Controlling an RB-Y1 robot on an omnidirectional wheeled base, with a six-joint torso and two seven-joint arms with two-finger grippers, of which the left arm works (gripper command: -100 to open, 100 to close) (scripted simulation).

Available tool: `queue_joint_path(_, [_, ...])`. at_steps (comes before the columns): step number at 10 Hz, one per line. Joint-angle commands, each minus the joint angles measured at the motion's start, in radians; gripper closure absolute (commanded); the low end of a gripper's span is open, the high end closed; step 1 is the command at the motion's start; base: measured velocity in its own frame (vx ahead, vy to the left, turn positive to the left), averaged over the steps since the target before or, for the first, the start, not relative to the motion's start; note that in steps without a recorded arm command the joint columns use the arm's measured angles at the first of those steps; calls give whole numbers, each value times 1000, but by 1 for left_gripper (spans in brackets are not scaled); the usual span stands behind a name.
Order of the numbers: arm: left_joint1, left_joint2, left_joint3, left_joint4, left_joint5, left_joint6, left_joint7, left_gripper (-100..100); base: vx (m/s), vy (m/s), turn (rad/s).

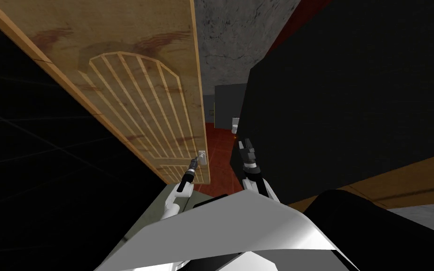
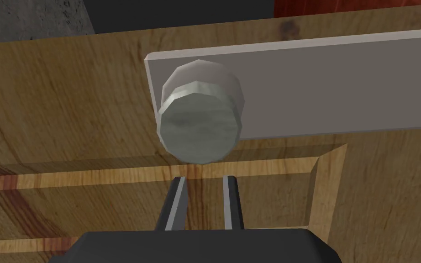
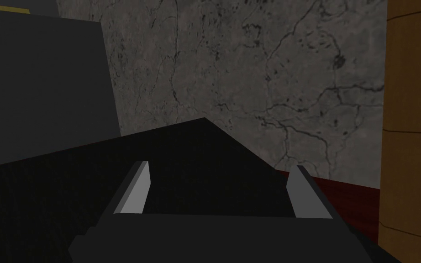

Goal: Push the door open

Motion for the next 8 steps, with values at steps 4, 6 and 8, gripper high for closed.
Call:
queue_joint_path(4, [23, -9, -24, -20, 3, 4, 9, -100, -230, 12, 9])
queue_joint_path(6, [25, -12, -25, -24, 3, 6, 8, -100, -157, 6, 5])
queue_joint_path(8, [20, -10, -20, -14, 3, 0, 6, -100, 128, -29, -24])
